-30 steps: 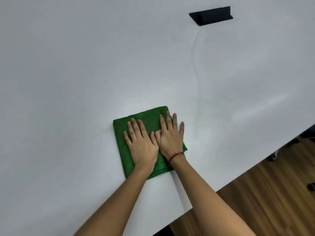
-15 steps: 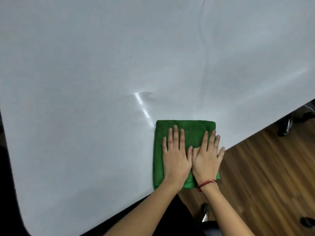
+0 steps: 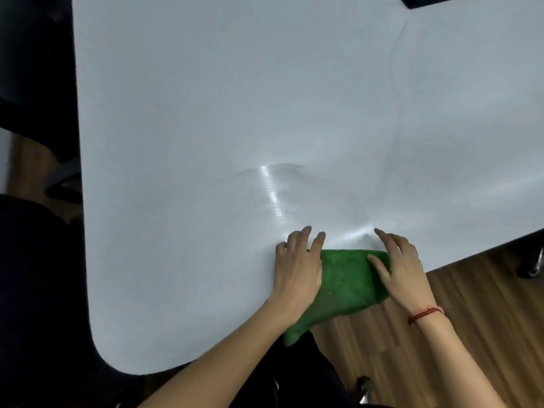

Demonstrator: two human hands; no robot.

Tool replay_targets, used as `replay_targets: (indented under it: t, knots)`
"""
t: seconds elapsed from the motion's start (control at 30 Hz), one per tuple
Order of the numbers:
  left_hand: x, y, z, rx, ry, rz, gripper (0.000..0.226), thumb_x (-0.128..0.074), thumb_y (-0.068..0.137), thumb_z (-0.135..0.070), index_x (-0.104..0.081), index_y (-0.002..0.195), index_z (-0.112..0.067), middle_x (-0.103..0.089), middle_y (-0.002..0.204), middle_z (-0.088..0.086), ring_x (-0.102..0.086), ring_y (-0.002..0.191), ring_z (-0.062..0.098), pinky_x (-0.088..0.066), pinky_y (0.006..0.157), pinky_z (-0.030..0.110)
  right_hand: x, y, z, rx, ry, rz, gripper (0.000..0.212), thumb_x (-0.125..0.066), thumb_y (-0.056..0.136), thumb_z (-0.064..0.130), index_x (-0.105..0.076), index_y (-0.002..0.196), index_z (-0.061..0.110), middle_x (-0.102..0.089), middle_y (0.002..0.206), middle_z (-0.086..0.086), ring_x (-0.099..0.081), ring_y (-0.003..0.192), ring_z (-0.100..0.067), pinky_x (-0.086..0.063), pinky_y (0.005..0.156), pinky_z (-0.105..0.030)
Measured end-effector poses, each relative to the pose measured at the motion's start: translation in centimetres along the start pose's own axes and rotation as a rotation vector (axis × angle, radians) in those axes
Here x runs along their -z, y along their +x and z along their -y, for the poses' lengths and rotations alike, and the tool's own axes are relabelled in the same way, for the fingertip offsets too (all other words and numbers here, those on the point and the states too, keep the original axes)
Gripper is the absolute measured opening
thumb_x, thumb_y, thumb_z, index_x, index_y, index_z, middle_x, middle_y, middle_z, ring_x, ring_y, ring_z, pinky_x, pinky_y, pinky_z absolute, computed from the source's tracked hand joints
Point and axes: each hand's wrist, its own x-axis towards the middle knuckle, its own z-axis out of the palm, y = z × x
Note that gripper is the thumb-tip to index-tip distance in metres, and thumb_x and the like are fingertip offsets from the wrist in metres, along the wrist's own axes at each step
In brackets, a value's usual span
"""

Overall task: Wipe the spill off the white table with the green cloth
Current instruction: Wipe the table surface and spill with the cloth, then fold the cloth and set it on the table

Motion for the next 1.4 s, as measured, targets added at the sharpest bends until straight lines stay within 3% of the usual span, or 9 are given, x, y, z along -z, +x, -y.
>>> replay_targets:
  t: [0.33, 0.57, 0.73, 0.93, 1.0, 1.07, 1.13, 1.2, 1.4]
  knots:
    - [1.6, -2.6, 2.3, -0.067, -0.131, 0.363, 0.019, -0.049, 0.088, -0.003, -0.058, 0.105, 0.000, -0.057, 0.104, 0.018, -0.051, 0.098, 0.033, -0.041, 0.078, 0.040, -2.1, -3.0, -1.4, 0.183, 0.027, 0.072, 0.018, -0.068, 0.076, -0.003, -0.066, 0.092, 0.005, -0.056, 0.081, -0.009, -0.046, 0.077, -0.022, -0.037, 0.067, -0.030]
    - [6.2, -6.3, 1.9, 0.054, -0.396, 0.718, 0.024, -0.066, 0.082, -0.025, -0.065, 0.105, -0.018, -0.057, 0.103, 0.002, -0.056, 0.098, 0.021, -0.045, 0.081, 0.029, 3.8, -6.3, -0.8, 0.274, 0.042, 0.598, 0.041, -0.068, 0.076, 0.025, -0.051, 0.085, 0.061, -0.058, 0.080, 0.020, -0.056, 0.082, -0.001, -0.037, 0.069, -0.007]
    - [12.0, -4.9, 0.3, -0.016, -0.554, 0.602, 0.020, -0.068, 0.081, -0.028, -0.069, 0.099, -0.019, -0.064, 0.097, -0.002, -0.056, 0.092, 0.011, -0.043, 0.077, 0.023, 13.0, -5.3, 1.8, 0.369, 0.066, 0.468, 0.011, -0.059, 0.070, 0.059, -0.056, 0.078, 0.065, -0.054, 0.093, 0.025, -0.055, 0.078, 0.005, -0.040, 0.060, -0.007]
    - [19.6, 2.2, -2.1, -0.210, -0.553, 0.130, 0.014, -0.071, 0.079, -0.020, -0.073, 0.092, -0.016, -0.071, 0.081, -0.003, -0.058, 0.067, -0.001, -0.040, 0.064, 0.007, 21.6, 1.1, 4.4, 0.569, 0.038, 0.028, 0.025, -0.037, 0.074, 0.078, -0.051, 0.092, 0.066, -0.057, 0.095, 0.037, -0.059, 0.079, -0.009, -0.048, 0.065, -0.023]
    - [21.2, 4.1, -2.6, -0.244, -0.509, -0.055, 0.014, -0.070, 0.079, -0.021, -0.073, 0.093, -0.018, -0.074, 0.086, -0.004, -0.062, 0.077, 0.005, -0.046, 0.072, 0.017, 22.9, 3.2, 5.2, 0.648, -0.008, -0.147, 0.022, -0.044, 0.078, 0.071, -0.054, 0.096, 0.062, -0.059, 0.091, 0.034, -0.058, 0.074, -0.018, -0.048, 0.064, -0.022]
    - [21.4, 5.4, -2.9, -0.243, -0.501, -0.217, 0.014, -0.067, 0.079, -0.021, -0.072, 0.092, -0.021, -0.074, 0.085, -0.006, -0.064, 0.079, 0.010, -0.051, 0.073, 0.027, 23.0, 5.0, 5.8, 0.617, 0.008, -0.283, 0.021, -0.056, 0.086, 0.042, -0.067, 0.101, 0.033, -0.068, 0.093, 0.010, -0.057, 0.075, -0.031, -0.038, 0.067, -0.013]
    - [19.7, 5.8, -2.9, -0.235, -0.450, -0.348, 0.016, -0.066, 0.078, -0.019, -0.072, 0.093, -0.021, -0.073, 0.082, -0.004, -0.065, 0.077, 0.016, -0.052, 0.070, 0.031, 21.5, 6.2, 5.6, 0.614, -0.100, -0.442, 0.018, -0.062, 0.083, 0.015, -0.069, 0.096, 0.004, -0.068, 0.090, -0.019, -0.056, 0.076, -0.037, -0.035, 0.068, -0.020]
    - [16.0, 5.9, -2.6, -0.230, -0.373, -0.388, 0.020, -0.068, 0.076, -0.012, -0.072, 0.095, -0.017, -0.074, 0.086, 0.002, -0.066, 0.078, 0.021, -0.050, 0.070, 0.030, 18.2, 6.8, 4.4, 0.574, -0.071, -0.435, 0.014, -0.064, 0.081, 0.007, -0.069, 0.092, 0.000, -0.068, 0.088, -0.022, -0.056, 0.078, -0.039, -0.038, 0.070, -0.031]
    - [3.8, 4.9, 0.2, -0.217, -0.261, 0.218, 0.034, -0.066, 0.082, -0.024, -0.063, 0.113, -0.011, -0.067, 0.111, 0.009, -0.059, 0.103, 0.027, -0.047, 0.089, 0.041, 5.3, 6.9, -2.8, 0.181, -0.117, 0.065, 0.038, -0.054, 0.073, -0.016, -0.070, 0.098, 0.009, -0.066, 0.103, -0.018, -0.053, 0.097, -0.039, -0.047, 0.078, -0.046]
